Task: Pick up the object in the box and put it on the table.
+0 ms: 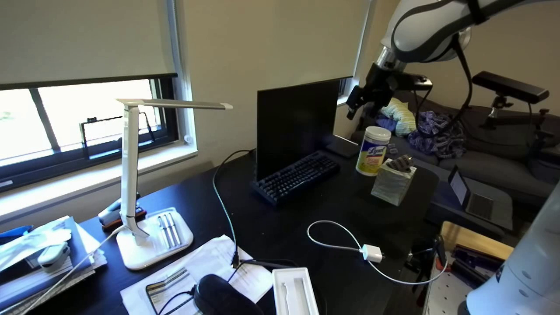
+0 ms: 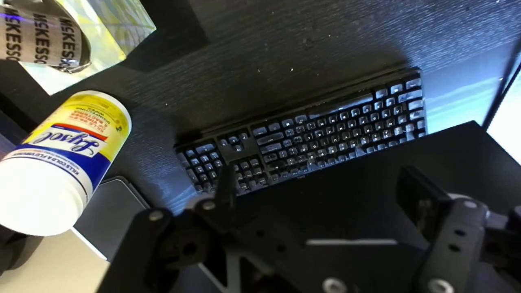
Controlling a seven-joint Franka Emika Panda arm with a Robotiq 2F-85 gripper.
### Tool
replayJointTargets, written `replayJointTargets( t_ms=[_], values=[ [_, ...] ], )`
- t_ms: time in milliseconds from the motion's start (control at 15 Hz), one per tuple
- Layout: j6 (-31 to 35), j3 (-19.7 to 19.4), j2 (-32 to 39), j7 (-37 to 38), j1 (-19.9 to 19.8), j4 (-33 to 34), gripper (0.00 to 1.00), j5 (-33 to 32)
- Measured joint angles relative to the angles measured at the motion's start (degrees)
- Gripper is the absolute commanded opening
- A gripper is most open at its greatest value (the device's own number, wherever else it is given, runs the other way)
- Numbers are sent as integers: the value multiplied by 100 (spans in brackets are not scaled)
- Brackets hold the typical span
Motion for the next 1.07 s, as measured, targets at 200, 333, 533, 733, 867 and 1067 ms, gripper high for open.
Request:
replayJointTargets(
  t_ms=[200, 333, 533, 733, 867, 1067],
  values=[
    [0, 11, -1, 0, 28, 11, 100, 0],
    [-15, 30, 12, 198, -10, 3, 100, -33],
    [-3, 199, 88, 1174, -350, -193, 100, -522],
    [304, 220, 140, 2011, -717, -636, 100, -751],
    [680, 179, 164, 2326, -993, -977, 100, -804],
    [1506, -15, 307, 2659, -1426, -1375, 100, -796]
  ],
)
